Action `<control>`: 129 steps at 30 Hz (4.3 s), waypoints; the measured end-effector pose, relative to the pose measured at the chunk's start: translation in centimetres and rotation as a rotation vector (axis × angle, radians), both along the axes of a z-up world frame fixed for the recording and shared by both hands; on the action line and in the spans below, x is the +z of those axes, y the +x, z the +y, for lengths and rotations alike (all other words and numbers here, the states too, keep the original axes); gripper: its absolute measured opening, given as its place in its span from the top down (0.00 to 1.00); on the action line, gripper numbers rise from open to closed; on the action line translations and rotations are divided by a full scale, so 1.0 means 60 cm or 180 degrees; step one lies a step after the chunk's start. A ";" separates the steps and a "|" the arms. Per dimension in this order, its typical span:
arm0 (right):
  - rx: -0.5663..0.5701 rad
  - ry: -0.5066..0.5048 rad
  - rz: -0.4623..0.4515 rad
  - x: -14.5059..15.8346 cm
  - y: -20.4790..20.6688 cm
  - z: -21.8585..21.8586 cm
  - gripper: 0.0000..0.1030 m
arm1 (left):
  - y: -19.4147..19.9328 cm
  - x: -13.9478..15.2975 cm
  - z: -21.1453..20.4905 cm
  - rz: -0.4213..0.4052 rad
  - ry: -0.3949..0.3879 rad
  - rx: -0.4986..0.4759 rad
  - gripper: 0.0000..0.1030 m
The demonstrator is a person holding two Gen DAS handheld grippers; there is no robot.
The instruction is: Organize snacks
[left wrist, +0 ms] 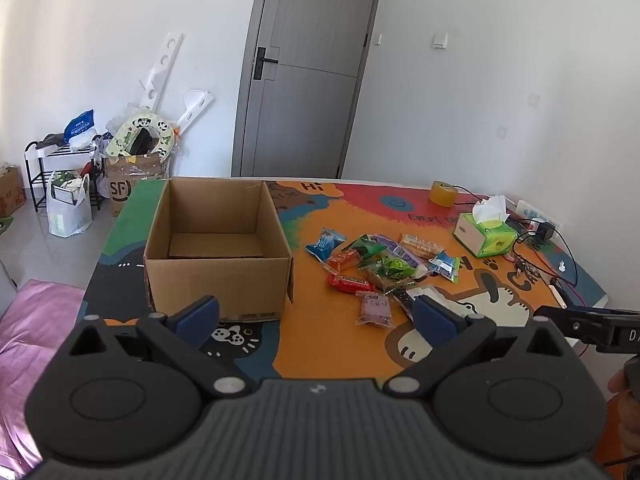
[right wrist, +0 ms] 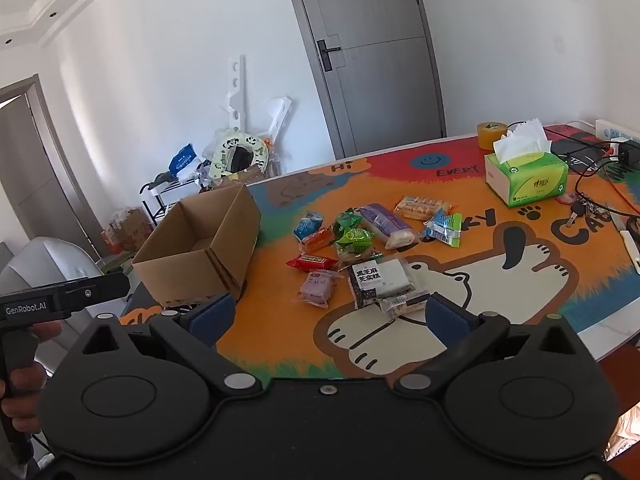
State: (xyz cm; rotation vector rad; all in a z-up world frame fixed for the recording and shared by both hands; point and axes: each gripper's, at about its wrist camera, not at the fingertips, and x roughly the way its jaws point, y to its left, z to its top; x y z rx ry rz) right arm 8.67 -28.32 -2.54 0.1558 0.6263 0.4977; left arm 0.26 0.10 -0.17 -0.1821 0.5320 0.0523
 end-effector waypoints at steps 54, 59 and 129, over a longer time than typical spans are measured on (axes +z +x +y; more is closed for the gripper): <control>0.0004 -0.0040 -0.0004 -0.001 -0.001 0.006 0.00 | -0.008 0.000 -0.006 -0.0013 -0.0001 -0.0023 0.01; 0.0013 -0.0048 0.0005 -0.003 -0.001 0.007 0.00 | -0.008 -0.002 -0.007 0.0003 -0.0009 -0.0026 0.01; 0.0054 -0.0290 0.0354 -0.213 0.222 0.003 0.22 | 0.281 -0.186 -0.117 0.0556 -0.0012 -0.0388 0.16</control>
